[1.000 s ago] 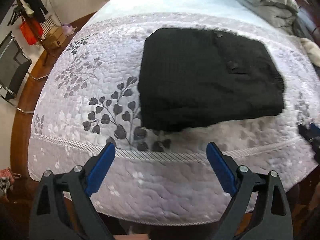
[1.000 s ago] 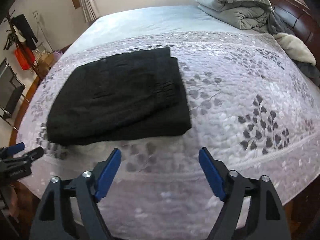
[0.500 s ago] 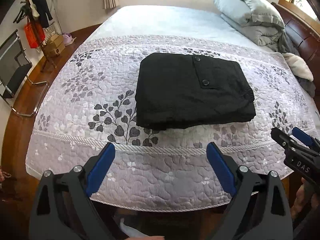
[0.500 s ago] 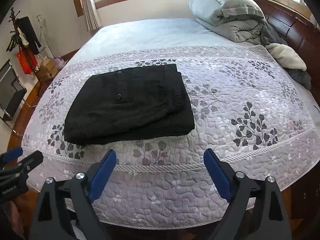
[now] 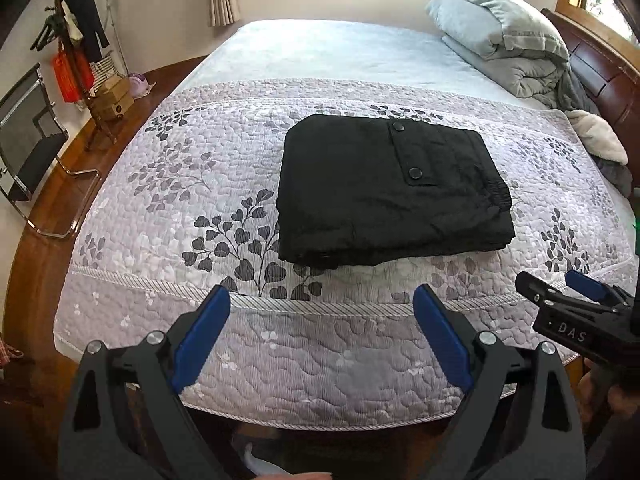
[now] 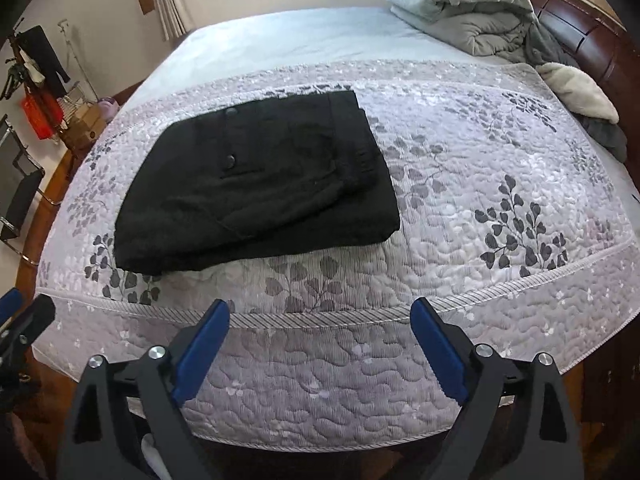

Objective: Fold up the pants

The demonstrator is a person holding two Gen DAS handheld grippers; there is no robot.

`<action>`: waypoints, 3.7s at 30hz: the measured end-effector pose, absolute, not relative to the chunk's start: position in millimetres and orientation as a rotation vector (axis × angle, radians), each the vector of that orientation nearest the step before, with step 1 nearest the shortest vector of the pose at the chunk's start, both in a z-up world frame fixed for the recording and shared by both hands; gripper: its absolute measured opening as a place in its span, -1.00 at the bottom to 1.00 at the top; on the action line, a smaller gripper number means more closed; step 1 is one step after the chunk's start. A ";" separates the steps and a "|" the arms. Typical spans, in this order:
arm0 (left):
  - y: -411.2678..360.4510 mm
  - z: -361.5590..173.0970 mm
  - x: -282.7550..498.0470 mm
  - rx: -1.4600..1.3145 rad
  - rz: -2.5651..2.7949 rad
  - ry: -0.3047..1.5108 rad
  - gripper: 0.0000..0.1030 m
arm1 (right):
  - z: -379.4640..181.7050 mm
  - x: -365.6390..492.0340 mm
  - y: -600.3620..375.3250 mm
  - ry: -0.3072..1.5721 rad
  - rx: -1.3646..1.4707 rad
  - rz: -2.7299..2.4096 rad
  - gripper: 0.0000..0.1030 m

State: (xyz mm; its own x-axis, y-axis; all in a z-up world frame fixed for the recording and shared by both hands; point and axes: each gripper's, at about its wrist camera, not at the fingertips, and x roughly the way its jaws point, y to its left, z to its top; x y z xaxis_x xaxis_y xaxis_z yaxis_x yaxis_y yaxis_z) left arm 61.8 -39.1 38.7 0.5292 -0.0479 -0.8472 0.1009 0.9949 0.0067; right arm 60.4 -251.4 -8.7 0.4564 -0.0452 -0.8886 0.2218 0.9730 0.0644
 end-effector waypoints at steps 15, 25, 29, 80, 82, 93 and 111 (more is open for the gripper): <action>-30.6 1.4 78.6 0.038 -0.056 1.077 0.82 | -21.7 64.2 -249.9 1.109 0.167 -0.164 0.79; -35.0 -8.0 74.6 0.034 -0.067 1.100 0.82 | -22.7 60.6 -249.2 1.108 0.154 -0.163 0.79; -36.7 -9.3 84.4 0.051 -0.052 1.094 0.82 | -24.9 66.3 -249.4 1.104 0.136 -0.174 0.79; -43.2 0.4 86.1 0.071 -0.066 1.079 0.83 | -23.6 72.3 -252.9 1.097 0.129 -0.176 0.80; -43.6 0.5 86.4 0.074 -0.068 1.080 0.83 | -23.9 72.9 -253.1 1.099 0.129 -0.176 0.80; -42.4 -0.3 87.1 0.077 -0.068 1.080 0.83 | -26.4 72.9 -251.6 1.107 0.122 -0.178 0.83; -43.0 -2.6 86.3 0.074 -0.069 1.098 0.84 | -27.1 72.4 -253.4 1.111 0.130 -0.183 0.83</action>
